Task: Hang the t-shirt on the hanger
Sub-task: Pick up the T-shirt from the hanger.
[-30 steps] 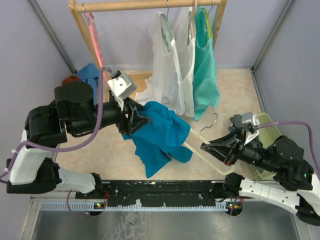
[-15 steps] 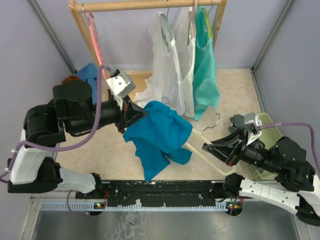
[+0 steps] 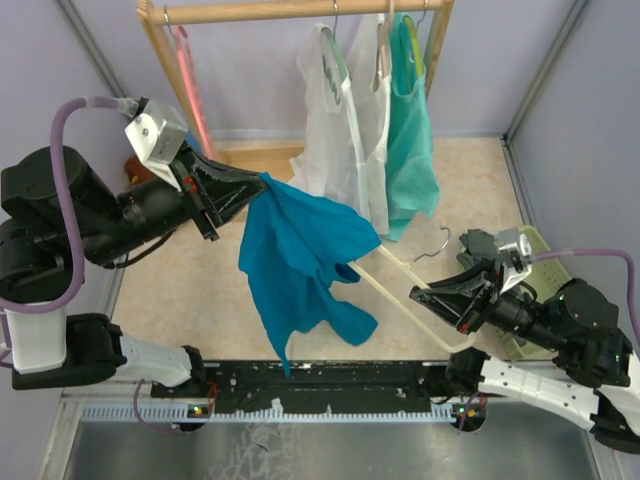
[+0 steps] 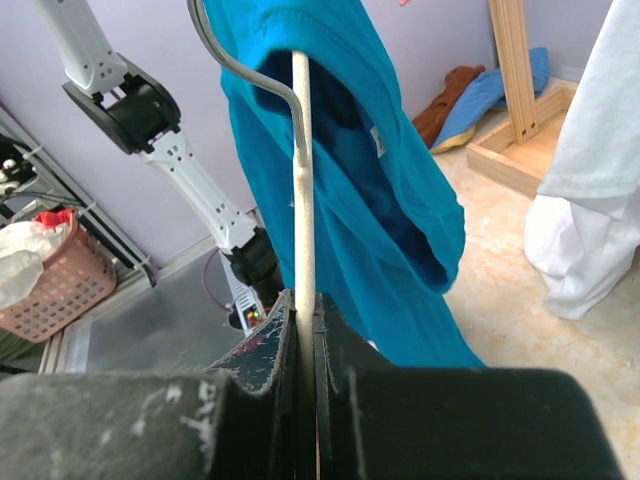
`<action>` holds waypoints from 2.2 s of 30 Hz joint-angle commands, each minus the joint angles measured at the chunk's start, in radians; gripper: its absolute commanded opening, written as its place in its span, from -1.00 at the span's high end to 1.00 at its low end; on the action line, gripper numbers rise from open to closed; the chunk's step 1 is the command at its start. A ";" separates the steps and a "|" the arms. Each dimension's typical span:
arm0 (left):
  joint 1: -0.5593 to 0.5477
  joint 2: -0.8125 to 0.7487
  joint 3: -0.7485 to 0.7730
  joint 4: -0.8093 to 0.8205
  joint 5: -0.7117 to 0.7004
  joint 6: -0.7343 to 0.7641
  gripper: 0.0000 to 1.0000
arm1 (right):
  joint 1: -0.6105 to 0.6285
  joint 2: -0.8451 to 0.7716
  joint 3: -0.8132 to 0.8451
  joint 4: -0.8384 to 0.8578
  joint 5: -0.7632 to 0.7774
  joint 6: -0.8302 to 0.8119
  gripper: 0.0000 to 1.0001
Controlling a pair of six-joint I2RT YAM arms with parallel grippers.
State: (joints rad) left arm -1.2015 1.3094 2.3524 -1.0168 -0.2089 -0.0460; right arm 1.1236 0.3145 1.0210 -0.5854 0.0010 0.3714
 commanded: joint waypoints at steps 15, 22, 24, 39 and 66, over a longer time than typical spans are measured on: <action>0.003 0.073 0.074 0.123 -0.025 0.037 1.00 | 0.002 -0.117 -0.132 0.330 -0.076 -0.012 1.00; 0.003 0.057 0.080 0.107 -0.055 0.037 1.00 | 0.003 -0.196 -0.127 0.362 -0.015 -0.050 1.00; 0.004 0.054 0.081 0.107 -0.059 0.039 1.00 | 0.003 -0.207 -0.132 0.380 -0.015 -0.050 1.00; 0.003 0.063 0.104 0.099 -0.046 0.039 1.00 | 0.004 0.028 -0.012 0.126 0.085 -0.071 1.00; 0.004 0.074 0.109 0.094 -0.030 0.035 1.00 | 0.003 -0.030 -0.034 0.217 -0.007 -0.108 1.00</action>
State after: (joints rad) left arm -1.2015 1.3911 2.4367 -0.9508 -0.2508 -0.0208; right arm 1.1236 0.3653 0.9653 -0.4751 -0.0326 0.2806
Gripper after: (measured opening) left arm 0.008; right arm 0.045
